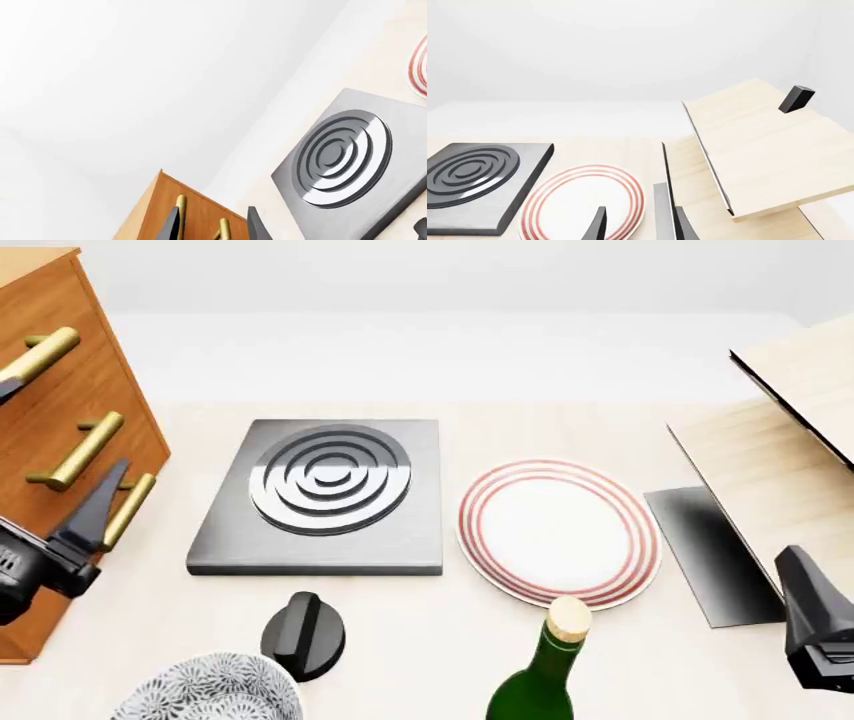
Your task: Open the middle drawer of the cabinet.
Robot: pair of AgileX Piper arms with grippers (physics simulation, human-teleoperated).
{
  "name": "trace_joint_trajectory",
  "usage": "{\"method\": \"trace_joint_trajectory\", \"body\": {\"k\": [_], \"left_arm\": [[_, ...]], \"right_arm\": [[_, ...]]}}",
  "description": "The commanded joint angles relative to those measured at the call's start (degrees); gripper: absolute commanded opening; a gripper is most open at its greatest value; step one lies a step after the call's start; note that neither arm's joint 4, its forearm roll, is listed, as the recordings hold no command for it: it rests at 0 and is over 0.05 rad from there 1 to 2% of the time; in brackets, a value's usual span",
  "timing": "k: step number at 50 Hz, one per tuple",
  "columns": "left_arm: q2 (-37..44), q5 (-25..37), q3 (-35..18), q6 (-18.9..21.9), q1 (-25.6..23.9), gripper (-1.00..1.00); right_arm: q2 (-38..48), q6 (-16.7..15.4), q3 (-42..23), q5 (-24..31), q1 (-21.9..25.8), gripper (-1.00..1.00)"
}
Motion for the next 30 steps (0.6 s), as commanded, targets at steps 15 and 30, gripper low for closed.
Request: {"method": "trace_joint_trajectory", "body": {"k": [15,30], "left_arm": [[7.2,5.4,-5.4,4.0,1.2,1.0],[10.3,5.5,-5.3,5.7,3.3,1.0]], "right_arm": [[0.0,0.0,0.0,-0.2,-0.1,1.0],[0.0,0.0,0.0,-0.2,-0.1,1.0]]}}
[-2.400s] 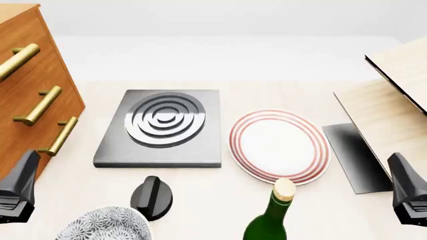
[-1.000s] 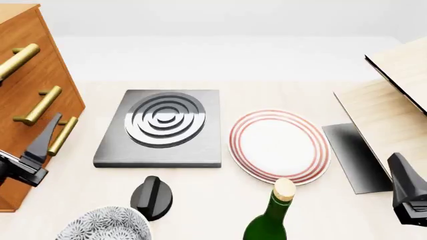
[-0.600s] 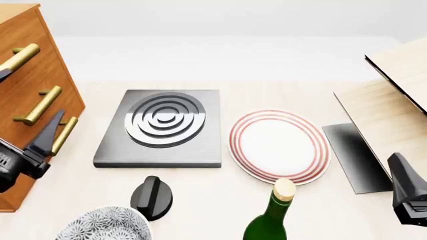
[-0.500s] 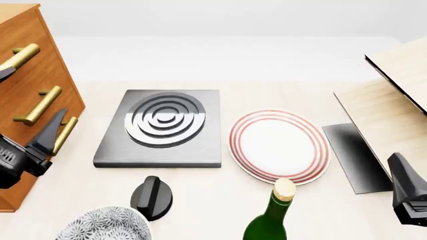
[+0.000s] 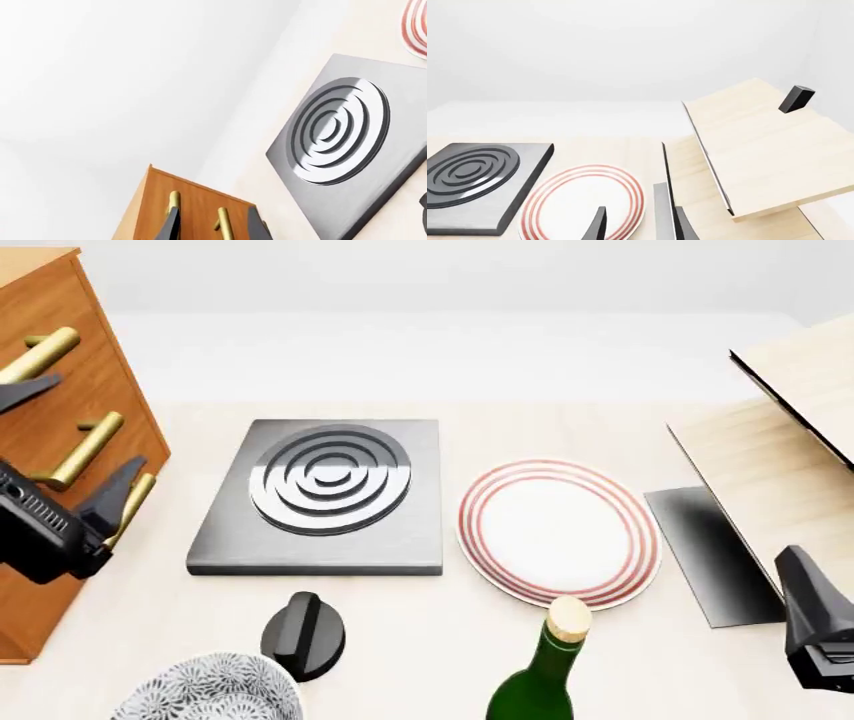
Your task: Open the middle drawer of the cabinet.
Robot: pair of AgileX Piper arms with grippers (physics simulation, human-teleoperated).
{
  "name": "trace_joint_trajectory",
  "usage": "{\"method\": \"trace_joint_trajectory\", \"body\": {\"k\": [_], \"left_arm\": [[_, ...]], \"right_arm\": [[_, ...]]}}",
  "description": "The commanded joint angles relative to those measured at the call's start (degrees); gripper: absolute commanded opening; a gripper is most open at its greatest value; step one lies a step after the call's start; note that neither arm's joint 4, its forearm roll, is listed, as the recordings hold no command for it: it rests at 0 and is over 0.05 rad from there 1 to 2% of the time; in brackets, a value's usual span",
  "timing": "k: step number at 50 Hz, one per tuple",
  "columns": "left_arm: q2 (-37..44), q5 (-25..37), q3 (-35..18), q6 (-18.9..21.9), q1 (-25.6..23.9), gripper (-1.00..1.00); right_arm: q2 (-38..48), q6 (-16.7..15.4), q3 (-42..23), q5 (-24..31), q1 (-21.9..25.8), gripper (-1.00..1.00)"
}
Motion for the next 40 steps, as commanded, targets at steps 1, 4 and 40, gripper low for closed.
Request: {"method": "trace_joint_trajectory", "body": {"k": [1,4,40], "left_arm": [[2.7,1.0,-0.9,0.6,1.3,1.0],[4.0,1.5,-1.7,0.1,1.7,1.0],[15.1,-16.7,7.0,8.7,4.7,1.0]], "right_arm": [[0.0,0.0,0.0,-0.2,-0.1,1.0],[0.0,0.0,0.0,-0.2,-0.1,1.0],[0.0,0.0,0.0,-0.2,-0.1,1.0]]}}
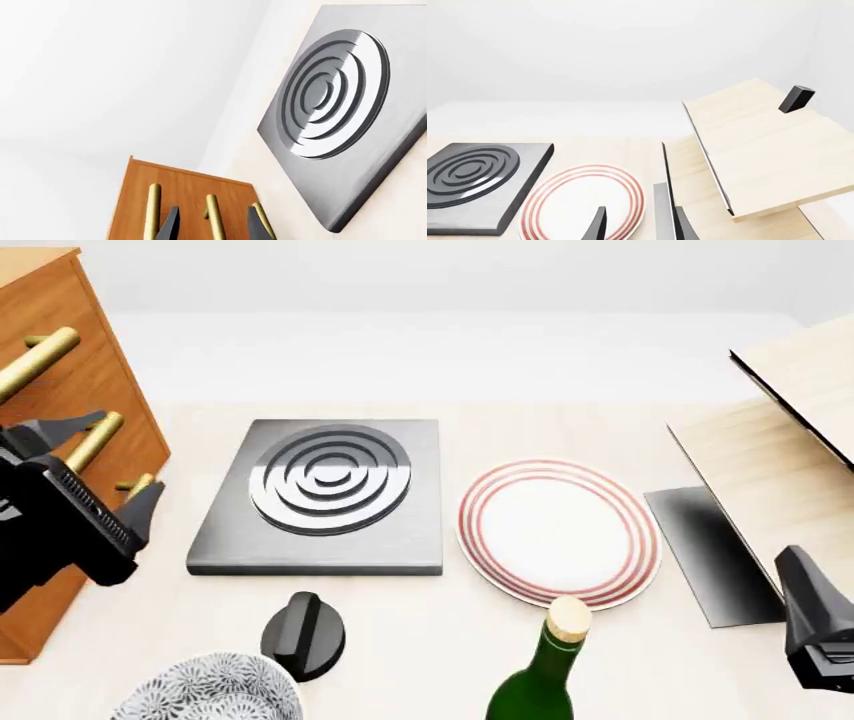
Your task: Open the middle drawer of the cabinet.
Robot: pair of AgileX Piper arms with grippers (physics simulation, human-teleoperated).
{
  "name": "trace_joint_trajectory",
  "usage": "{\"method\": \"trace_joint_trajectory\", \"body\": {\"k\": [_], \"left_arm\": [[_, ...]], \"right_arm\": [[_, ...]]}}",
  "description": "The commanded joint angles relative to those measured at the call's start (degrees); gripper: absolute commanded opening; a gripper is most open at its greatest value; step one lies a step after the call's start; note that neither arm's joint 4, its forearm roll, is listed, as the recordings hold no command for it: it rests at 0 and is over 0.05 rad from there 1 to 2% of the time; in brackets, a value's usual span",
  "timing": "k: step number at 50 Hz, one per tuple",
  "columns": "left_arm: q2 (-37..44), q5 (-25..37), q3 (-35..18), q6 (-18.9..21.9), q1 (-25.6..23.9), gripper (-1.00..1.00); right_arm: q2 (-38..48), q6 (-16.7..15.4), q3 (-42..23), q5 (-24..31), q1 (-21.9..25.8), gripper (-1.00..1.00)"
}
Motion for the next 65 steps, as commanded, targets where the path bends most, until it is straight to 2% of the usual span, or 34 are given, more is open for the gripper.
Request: {"method": "trace_joint_trajectory", "body": {"k": [1,2,5,11,16,17,35,52,65], "left_arm": [[2.4,-4.3,2.5,2.2,0.7,1.0],[2.9,-6.5,3.3,3.5,0.6,1.0],[3.2,-6.2,3.2,3.3,1.3,1.0],[5.7,-10.1,4.7,4.9,2.1,1.0],[8.6,-15.2,6.0,7.2,2.5,1.0],[8.4,-14.0,5.4,6.5,3.5,1.0],[13.5,-20.5,6.5,8.3,5.9,1.0],[17.8,-23.4,6.6,8.4,8.4,1.0],[20.4,-23.6,4.2,7.0,10.8,1.0]], "right_arm": [[0.0,0.0,0.0,-0.2,-0.1,1.0],[0.0,0.0,0.0,-0.2,-0.1,1.0],[0.0,0.0,0.0,-0.2,-0.1,1.0],[0.0,0.0,0.0,-0.2,-0.1,1.0],[0.0,0.0,0.0,-0.2,-0.1,1.0],[0.0,0.0,0.0,-0.2,-0.1,1.0],[0.0,0.0,0.0,-0.2,-0.1,1.0],[0.0,0.0,0.0,-0.2,-0.1,1.0],[0.0,0.0,0.0,-0.2,-0.1,1.0]]}}
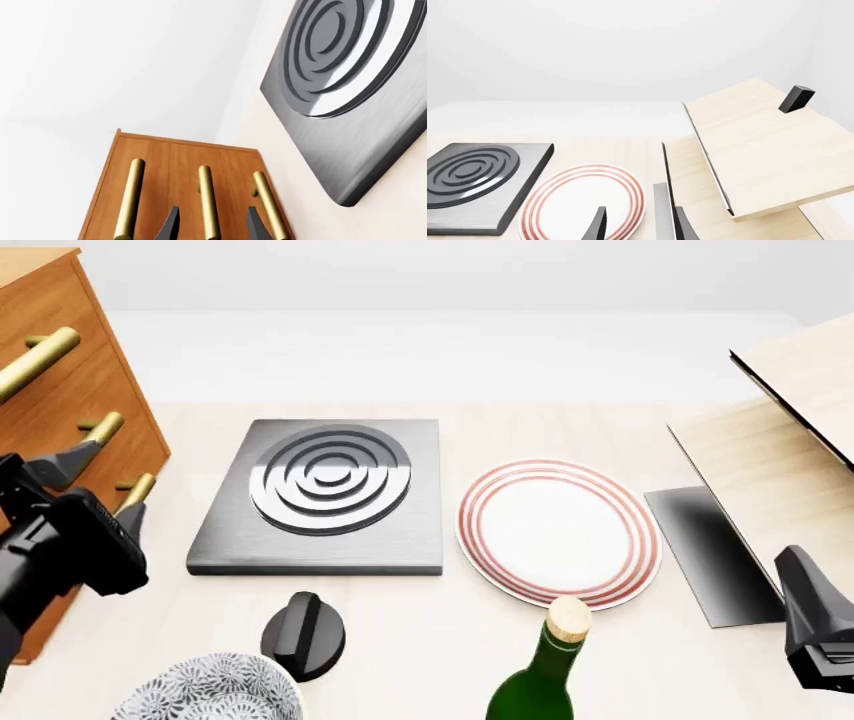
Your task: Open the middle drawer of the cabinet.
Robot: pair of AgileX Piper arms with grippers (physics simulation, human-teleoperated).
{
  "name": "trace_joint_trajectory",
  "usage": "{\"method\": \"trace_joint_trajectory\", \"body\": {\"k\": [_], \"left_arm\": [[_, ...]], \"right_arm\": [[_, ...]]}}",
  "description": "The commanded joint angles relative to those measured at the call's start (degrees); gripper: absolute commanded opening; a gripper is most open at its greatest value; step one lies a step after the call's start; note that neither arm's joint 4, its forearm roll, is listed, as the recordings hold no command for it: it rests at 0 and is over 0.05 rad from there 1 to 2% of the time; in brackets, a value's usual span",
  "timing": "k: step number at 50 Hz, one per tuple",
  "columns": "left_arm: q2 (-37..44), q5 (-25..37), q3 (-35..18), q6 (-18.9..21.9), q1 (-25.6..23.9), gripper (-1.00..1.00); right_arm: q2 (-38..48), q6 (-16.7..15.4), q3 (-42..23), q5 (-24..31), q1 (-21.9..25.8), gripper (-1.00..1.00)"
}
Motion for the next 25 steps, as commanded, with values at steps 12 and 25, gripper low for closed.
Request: {"method": "trace_joint_trajectory", "body": {"k": [12,25], "left_arm": [[4.9,-2.7,-1.4,-0.6,3.2,1.0],[7.5,-5.7,-0.9,0.3,4.4,1.0]], "right_arm": [[0.0,0.0,0.0,-0.2,-0.1,1.0],[0.0,0.0,0.0,-0.2,-0.1,1.0]]}}
